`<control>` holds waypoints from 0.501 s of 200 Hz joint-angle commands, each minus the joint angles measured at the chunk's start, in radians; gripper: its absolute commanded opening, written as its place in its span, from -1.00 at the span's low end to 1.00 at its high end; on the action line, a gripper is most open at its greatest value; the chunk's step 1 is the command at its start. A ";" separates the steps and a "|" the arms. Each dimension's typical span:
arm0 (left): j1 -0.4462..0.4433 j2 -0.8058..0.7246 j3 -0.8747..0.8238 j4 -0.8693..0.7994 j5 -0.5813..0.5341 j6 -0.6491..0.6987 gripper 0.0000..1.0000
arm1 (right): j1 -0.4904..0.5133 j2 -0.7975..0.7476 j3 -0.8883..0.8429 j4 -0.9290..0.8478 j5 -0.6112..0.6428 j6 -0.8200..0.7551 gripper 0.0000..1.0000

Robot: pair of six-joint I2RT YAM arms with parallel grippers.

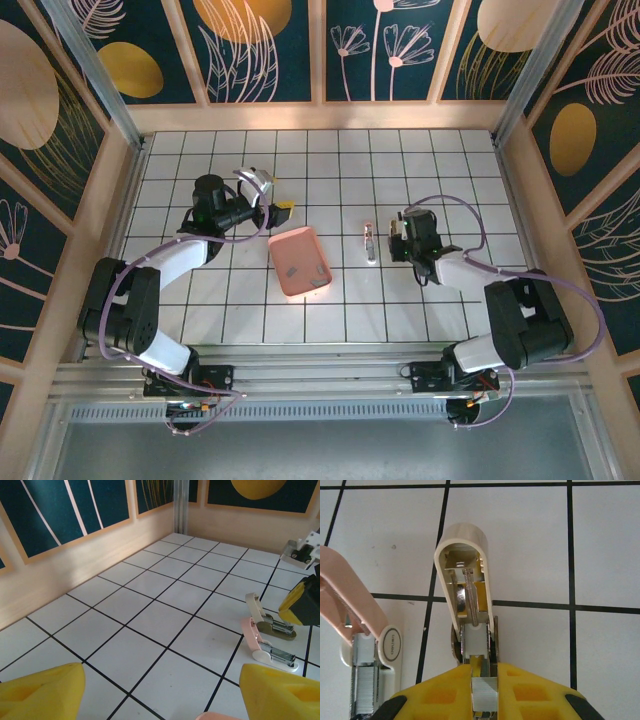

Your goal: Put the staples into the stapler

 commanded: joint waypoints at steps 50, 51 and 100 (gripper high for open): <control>-0.011 -0.005 0.007 -0.003 -0.005 0.022 0.60 | -0.012 0.041 0.059 -0.013 -0.045 -0.015 -0.66; -0.010 -0.005 0.007 -0.003 -0.005 0.022 0.60 | -0.011 0.041 0.059 -0.015 -0.046 -0.014 -0.66; -0.011 -0.006 0.008 -0.012 -0.005 0.029 0.60 | -0.012 0.060 0.075 -0.057 -0.023 -0.020 -0.67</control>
